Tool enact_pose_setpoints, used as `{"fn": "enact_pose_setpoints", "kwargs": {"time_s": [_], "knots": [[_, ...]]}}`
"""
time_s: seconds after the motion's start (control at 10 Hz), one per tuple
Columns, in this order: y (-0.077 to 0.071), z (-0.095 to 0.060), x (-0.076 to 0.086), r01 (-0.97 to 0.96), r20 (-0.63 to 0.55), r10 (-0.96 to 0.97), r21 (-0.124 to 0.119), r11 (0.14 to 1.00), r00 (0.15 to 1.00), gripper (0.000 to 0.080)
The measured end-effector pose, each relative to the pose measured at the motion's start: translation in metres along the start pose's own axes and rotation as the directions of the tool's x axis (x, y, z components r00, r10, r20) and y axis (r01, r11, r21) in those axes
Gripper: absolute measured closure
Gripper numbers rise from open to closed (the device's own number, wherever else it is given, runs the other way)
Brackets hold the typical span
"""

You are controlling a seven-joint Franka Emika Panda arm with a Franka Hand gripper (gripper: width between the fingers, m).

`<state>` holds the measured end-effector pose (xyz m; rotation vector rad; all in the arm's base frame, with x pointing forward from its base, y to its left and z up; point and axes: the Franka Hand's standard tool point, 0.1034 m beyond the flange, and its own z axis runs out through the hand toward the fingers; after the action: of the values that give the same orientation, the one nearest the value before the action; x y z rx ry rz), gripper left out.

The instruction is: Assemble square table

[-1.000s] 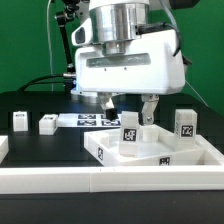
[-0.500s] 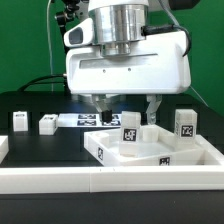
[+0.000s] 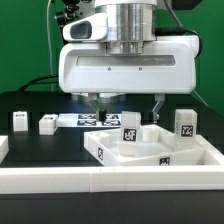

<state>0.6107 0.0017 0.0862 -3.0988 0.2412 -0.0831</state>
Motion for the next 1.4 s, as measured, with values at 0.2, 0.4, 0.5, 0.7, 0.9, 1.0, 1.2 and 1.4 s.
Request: {"fn": "enact_pose_setpoints", "kwargs": {"time_s": [0.2,0.4,0.5,0.7,0.9,1.0,1.2,1.4], "knots": [[-0.0026,0.002,-0.0015,0.039,-0.007,-0.039,0.0,0.999,0.999,0.0151],[-0.002,0.0024,-0.0019,0.027,-0.006,-0.027,-0.001,1.0,1.0,0.0178],[-0.0018,0.0024,-0.0019,0.027,-0.006,-0.027,-0.001,1.0,1.0,0.035],[-0.0017,0.0023,-0.0018,0.022,-0.006,-0.022,0.0,1.0,1.0,0.0512],[-0.0016,0.0023,-0.0018,0.0,-0.007,0.0,0.0,1.0,1.0,0.0511],[-0.0019,0.0023,-0.0018,-0.063,-0.006,0.063,0.003,0.998,0.998,0.0511],[0.0004,0.0027,-0.0016,-0.245,-0.014,0.246,0.012,0.969,0.969,0.0511],[-0.0005,0.0031,-0.0028,-0.473,-0.027,0.474,0.029,0.88,0.88,0.0511]]}}
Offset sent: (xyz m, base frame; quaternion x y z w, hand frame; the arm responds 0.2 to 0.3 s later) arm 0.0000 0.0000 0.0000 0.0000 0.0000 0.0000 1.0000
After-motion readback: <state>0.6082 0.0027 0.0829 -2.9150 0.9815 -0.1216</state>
